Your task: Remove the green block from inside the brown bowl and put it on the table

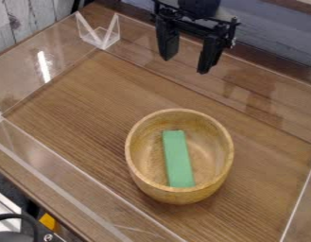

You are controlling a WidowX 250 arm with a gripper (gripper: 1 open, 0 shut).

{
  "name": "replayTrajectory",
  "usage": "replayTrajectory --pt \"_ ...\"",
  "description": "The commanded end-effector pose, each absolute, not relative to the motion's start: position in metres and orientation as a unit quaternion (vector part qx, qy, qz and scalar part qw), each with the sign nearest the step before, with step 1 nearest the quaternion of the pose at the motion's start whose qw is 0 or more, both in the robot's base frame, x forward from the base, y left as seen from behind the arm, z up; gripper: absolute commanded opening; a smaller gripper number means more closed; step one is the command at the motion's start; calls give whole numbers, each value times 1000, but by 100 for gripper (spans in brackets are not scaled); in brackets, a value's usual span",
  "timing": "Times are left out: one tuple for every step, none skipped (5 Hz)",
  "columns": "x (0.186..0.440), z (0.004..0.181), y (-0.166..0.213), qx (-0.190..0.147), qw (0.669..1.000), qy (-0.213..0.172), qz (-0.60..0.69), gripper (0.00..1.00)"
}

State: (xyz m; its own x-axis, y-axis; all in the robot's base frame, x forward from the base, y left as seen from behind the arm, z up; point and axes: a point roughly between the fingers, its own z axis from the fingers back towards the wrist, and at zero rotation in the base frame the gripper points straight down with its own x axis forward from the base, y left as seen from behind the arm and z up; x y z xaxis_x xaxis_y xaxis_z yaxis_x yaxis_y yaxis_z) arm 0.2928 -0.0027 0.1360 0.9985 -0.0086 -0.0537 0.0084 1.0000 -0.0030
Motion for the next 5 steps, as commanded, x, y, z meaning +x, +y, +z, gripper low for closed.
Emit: replayTrajectory --pt "282 131 -9 -8 999 35 -7 100" --pt "259 132 -14 -22 999 44 14 100" --pt "251 130 -14 -26 998 44 23 100" --pt "249 127 -12 -28 998 47 35 100" --pt "245 125 -11 -29 997 47 54 100"
